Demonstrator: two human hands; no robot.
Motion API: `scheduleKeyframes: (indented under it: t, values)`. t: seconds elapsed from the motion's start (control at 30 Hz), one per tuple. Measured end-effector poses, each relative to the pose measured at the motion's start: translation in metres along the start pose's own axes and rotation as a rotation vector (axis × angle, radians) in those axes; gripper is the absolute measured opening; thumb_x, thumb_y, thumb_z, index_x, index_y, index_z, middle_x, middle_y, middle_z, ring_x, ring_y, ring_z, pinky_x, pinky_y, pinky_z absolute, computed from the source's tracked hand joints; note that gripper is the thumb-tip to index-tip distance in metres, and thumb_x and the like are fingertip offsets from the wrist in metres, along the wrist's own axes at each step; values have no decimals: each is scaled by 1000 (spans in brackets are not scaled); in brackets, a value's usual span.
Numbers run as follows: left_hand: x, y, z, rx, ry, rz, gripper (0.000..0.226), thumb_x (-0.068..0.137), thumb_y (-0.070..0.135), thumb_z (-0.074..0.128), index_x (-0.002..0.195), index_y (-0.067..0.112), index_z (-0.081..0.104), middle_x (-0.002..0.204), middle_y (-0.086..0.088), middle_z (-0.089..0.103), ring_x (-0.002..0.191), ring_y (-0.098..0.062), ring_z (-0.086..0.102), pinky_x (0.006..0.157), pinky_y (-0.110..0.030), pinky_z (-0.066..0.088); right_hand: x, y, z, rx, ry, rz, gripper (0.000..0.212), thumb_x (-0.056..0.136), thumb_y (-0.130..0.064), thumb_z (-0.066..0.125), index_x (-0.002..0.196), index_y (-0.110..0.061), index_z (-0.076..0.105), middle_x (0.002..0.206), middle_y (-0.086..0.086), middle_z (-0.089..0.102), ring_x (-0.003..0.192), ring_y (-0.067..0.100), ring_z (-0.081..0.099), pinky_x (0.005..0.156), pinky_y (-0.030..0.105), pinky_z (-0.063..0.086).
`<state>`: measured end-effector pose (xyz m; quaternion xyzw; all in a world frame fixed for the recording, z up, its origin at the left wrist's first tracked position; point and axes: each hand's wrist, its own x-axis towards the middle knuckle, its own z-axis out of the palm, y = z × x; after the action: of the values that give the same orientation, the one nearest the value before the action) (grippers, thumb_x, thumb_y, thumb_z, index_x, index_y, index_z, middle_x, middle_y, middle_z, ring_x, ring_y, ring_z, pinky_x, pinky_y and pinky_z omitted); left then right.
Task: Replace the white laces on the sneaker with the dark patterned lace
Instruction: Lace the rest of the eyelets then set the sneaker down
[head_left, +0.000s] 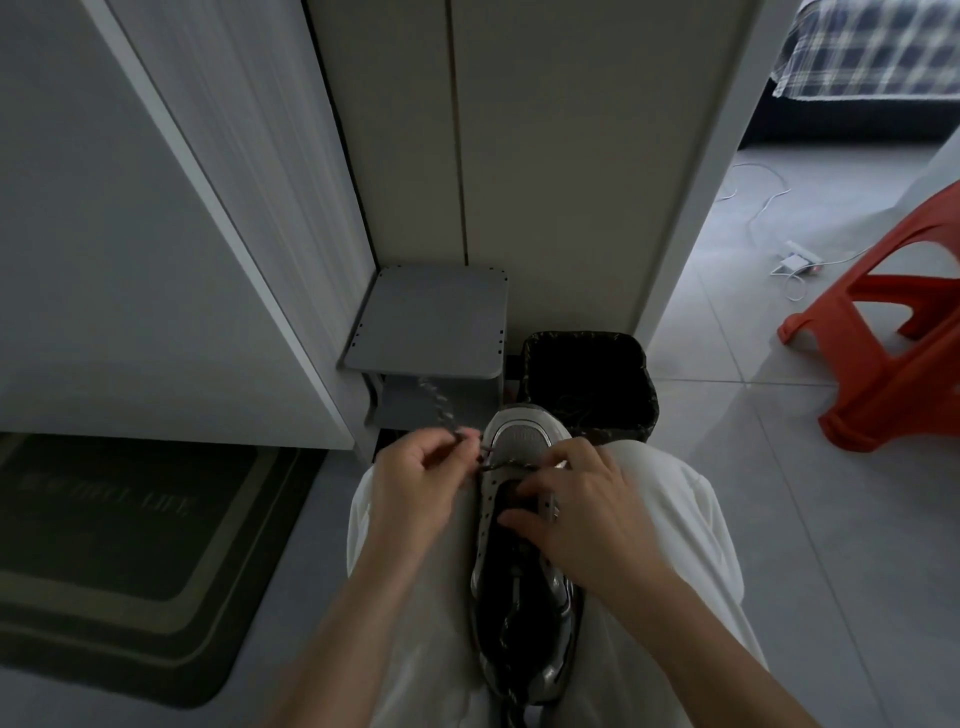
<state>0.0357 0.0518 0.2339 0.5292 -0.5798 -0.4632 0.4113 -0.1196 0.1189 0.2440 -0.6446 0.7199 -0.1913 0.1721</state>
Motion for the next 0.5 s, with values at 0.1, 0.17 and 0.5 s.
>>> scheduleKeyframes:
  t: [0.1,0.17,0.5]
  values:
    - [10,-13,-10,320,-8,32,17,81,23,71,73,38,66,73,13,70,71,-6,66,73,-43,57,-4,-2,3,-139,-39,16,26,78,-52,57,97,-37,68,136,-13,32,121,18,27,95,30,26]
    - [11,-16,-11,494,-119,59,17,78,28,71,71,40,62,76,15,69,75,-6,66,73,-41,56,-4,-5,5,-183,-32,22,27,78,-48,54,98,-37,67,142,-12,23,125,20,22,96,31,22]
    - [5,3,-12,466,-102,101,9,81,29,68,73,26,67,68,8,67,65,-9,64,65,-36,56,2,-3,9,-45,37,60,31,78,-46,60,109,-45,60,147,-9,21,131,22,19,102,35,20]
